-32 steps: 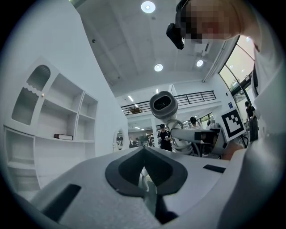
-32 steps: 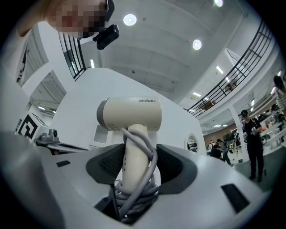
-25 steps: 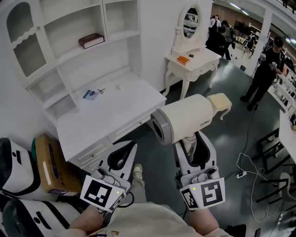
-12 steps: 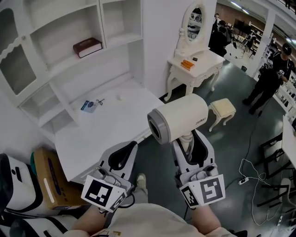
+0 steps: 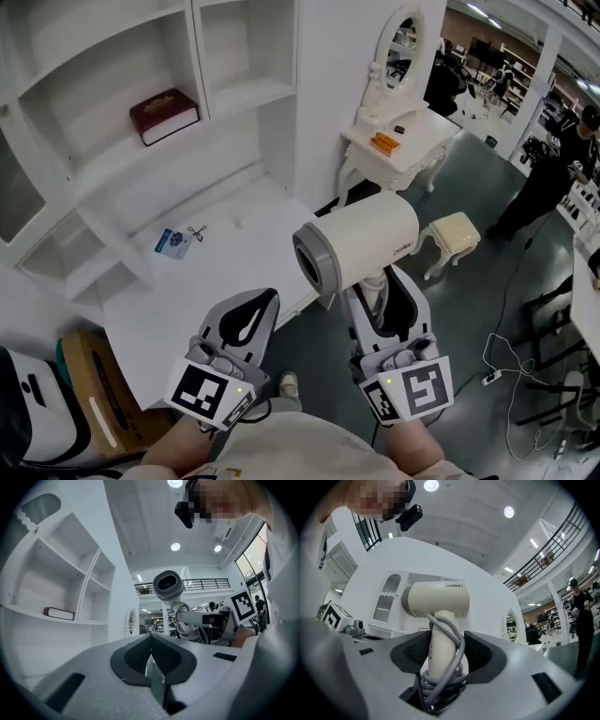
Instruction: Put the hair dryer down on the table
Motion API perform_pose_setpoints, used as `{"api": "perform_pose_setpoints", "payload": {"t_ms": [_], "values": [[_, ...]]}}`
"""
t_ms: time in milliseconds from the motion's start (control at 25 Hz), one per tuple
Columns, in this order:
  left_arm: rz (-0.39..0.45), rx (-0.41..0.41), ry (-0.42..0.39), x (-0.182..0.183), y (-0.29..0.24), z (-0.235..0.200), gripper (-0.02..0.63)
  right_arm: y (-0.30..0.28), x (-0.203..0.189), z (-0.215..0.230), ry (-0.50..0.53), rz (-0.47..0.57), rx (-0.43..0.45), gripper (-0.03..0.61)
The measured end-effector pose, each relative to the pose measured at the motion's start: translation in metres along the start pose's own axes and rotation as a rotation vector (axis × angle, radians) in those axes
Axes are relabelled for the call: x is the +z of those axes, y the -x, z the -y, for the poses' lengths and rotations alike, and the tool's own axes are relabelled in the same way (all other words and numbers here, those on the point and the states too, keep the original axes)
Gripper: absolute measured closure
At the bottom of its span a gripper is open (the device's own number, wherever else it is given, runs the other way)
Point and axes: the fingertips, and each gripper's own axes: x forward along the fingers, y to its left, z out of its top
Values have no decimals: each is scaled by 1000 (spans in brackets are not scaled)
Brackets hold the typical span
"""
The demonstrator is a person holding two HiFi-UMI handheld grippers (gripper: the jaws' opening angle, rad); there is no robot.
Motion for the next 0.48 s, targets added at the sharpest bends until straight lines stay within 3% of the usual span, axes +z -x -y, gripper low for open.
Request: {"api": "perform_pose_setpoints", "payload": {"t_ms": [480], "values": [[5, -21, 12, -10, -54, -99, 600, -108, -22, 9, -9, 3, -21, 357]]}}
